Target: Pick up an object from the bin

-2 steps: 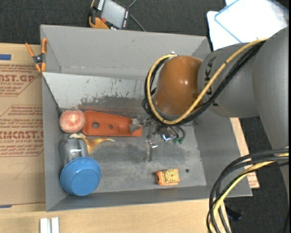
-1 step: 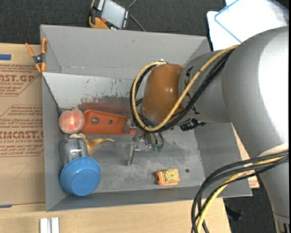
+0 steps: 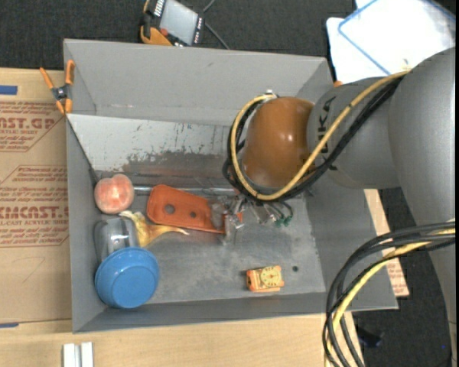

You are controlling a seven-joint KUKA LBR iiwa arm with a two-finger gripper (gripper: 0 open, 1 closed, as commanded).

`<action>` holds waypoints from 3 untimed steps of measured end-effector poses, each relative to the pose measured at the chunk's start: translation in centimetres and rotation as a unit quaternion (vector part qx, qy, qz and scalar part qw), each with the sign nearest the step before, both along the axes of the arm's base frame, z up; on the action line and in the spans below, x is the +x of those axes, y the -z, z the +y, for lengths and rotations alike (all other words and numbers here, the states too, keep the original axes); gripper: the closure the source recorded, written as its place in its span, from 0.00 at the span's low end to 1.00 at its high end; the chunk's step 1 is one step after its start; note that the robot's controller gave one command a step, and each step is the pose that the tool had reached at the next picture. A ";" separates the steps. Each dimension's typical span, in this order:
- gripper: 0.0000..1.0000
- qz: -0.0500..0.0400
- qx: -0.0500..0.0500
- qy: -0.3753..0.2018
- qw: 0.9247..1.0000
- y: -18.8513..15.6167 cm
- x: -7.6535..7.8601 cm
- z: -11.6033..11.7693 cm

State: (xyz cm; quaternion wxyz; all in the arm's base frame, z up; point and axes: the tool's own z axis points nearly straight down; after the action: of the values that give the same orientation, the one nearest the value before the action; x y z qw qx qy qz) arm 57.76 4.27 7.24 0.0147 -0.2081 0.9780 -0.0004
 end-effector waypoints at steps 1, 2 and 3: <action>1.00 0.000 0.000 0.000 1.000 0.0 0.0 0.0; 0.00 -0.002 0.001 -0.008 1.000 -6.3 0.4 0.1; 0.00 -0.001 0.001 -0.008 1.000 -6.2 0.3 0.1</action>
Offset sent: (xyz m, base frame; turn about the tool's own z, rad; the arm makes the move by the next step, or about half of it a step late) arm 0.0025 0.0000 0.0620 -0.0163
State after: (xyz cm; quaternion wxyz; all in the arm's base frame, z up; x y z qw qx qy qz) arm 58.05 4.39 13.42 0.0160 -0.2158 0.9763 0.0002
